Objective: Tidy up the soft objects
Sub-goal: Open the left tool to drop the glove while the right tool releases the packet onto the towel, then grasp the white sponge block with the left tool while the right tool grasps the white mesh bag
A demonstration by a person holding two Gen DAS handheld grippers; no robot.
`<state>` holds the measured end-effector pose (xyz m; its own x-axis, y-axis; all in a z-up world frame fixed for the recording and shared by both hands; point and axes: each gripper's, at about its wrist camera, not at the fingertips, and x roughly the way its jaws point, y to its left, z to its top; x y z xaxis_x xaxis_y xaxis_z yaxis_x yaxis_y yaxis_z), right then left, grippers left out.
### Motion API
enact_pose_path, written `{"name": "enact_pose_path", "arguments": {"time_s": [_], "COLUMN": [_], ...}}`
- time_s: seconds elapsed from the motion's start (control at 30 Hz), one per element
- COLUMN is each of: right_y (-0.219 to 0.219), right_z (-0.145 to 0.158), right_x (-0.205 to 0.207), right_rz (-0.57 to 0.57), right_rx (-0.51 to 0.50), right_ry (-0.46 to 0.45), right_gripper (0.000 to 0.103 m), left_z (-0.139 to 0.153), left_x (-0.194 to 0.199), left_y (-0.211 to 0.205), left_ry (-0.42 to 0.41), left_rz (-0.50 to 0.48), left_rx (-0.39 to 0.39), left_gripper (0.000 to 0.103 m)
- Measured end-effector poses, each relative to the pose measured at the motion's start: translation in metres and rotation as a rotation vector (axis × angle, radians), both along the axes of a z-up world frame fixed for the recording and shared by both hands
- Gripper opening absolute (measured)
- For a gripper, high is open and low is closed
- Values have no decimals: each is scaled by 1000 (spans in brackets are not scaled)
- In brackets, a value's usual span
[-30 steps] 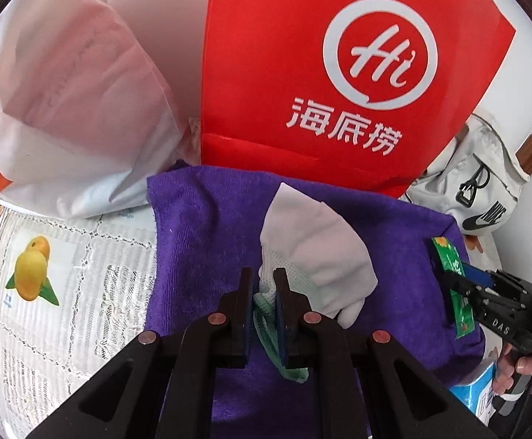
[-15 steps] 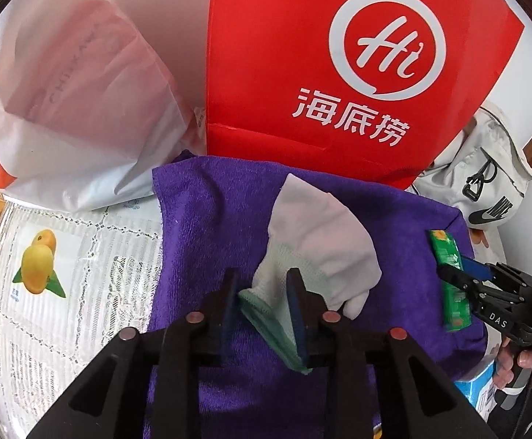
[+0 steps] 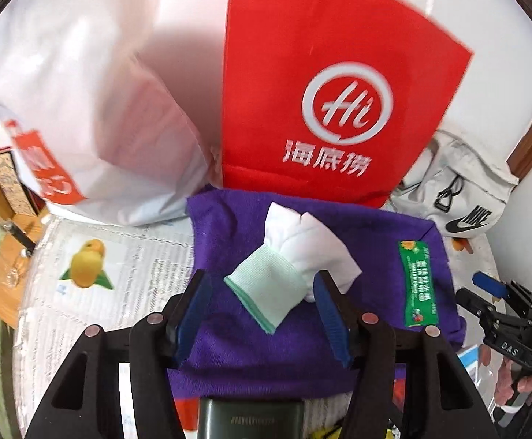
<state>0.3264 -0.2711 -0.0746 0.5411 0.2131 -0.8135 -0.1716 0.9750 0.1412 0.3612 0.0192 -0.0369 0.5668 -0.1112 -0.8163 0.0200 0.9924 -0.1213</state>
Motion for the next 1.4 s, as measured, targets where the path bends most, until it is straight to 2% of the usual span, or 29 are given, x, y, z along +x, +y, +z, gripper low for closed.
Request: {"name": "enact_pose_path", "arguments": {"time_s": [0.13,0.3,0.47,0.67,0.8,0.87,1.03,1.27,1.4], "right_y": [1,9,21,40,51,57,73,98,112], "right_z": [16,28,33,28,9,-3,-37,-77,-82], "right_x": [-39,-86,-137,-204,-239,-253,-284,-306,-310], "right_rz": [11,21,25,52,81,91,135,204,232], "right_rx": [20,62,71,87,106,110,94,40,-11], "right_ry": [-32,-45,-48,-63,-32,-13,34,80,50], "right_gripper": [62,62,67,76,78,84,85,85,97], "left_z": [22,31,26,-1,-24,-35,-55,-81,-87], "left_x": [-35,-77,-125,-184,-216,-230,-261,-283,-288], "left_y": [-2,9,22,46,62,67,77,84,84], "left_ry": [-56,-52,-52,-9,29,44,47,89,100], "left_rz": [-10,-16,-13,38,78,96,125,135,139], "left_rx": [12,-32,-52,-52,-64,-54,-59,-106,-117], "left_gripper": [56,56,56,56,58,68,74,75,75]}}
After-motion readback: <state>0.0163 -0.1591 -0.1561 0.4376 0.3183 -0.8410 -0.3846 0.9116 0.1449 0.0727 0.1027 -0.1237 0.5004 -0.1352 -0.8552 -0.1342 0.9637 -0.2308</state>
